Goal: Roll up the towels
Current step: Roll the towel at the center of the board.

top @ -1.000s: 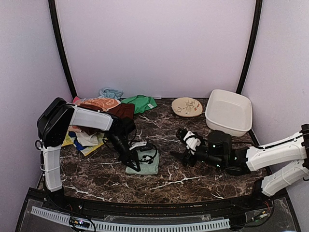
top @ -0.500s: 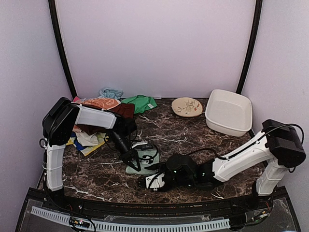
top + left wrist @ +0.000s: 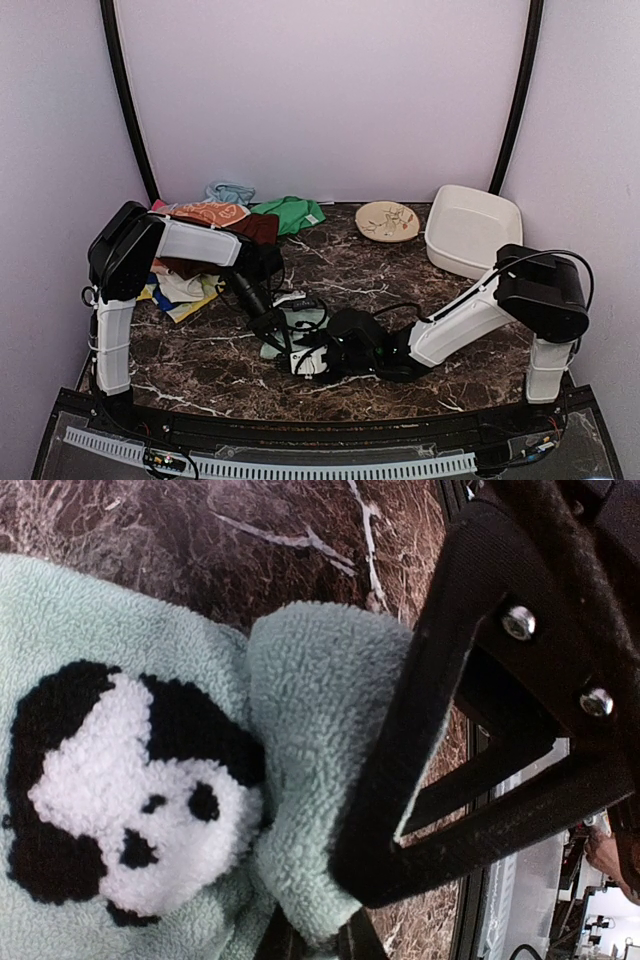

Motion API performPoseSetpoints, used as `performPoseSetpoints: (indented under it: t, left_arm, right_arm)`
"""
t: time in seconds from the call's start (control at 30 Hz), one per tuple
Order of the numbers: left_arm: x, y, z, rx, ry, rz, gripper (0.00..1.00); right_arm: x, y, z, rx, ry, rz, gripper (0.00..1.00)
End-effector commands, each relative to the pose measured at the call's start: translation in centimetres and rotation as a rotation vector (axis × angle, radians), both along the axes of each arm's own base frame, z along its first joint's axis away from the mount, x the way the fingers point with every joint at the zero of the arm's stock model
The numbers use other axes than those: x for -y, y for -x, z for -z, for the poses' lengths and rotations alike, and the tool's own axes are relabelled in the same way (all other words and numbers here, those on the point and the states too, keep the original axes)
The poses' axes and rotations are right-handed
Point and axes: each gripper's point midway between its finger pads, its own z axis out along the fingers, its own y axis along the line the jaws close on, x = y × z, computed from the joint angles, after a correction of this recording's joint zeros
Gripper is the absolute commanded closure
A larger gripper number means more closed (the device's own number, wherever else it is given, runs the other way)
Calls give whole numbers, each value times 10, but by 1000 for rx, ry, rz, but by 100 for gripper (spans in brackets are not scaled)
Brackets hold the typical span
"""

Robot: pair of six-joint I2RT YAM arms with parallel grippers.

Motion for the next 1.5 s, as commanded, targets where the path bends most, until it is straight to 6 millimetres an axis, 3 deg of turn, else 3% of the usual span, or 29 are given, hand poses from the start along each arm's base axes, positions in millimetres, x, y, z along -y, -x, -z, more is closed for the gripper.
performPoseSetpoints:
  t: [0.0,0.23,0.53,0.67,0.83,0.97,1.07,1.3,1.47]
  left_arm:
    - [-33,11,46,0,-205,42,87]
    - [-36,-4,30,46,-154,-17,60]
    - [-79,-41,-23,308,-24,-189,57]
    - [-95,-36,-29,424,2,-202,54]
    - [-101,-35,-41,560,55,-216,54]
    - [-98,-33,-60,673,134,-189,54]
    - [-92,-29,-66,714,139,-136,54]
    - [-66,-18,-51,827,96,37,54]
    - [-41,-37,-46,918,68,100,52]
  right_arm:
    - [1,0,14,-49,6,10,59]
    - [9,-3,34,-146,58,49,78]
    - [16,-16,43,-413,75,158,90]
    - [16,-14,45,-516,98,164,95]
    - [9,-18,43,-690,116,176,99]
    - [-2,-20,35,-908,146,193,98]
    - [2,-24,38,-1042,174,249,99]
    - [10,-28,40,-1363,117,303,99]
    - [20,-29,49,-1488,83,329,98]
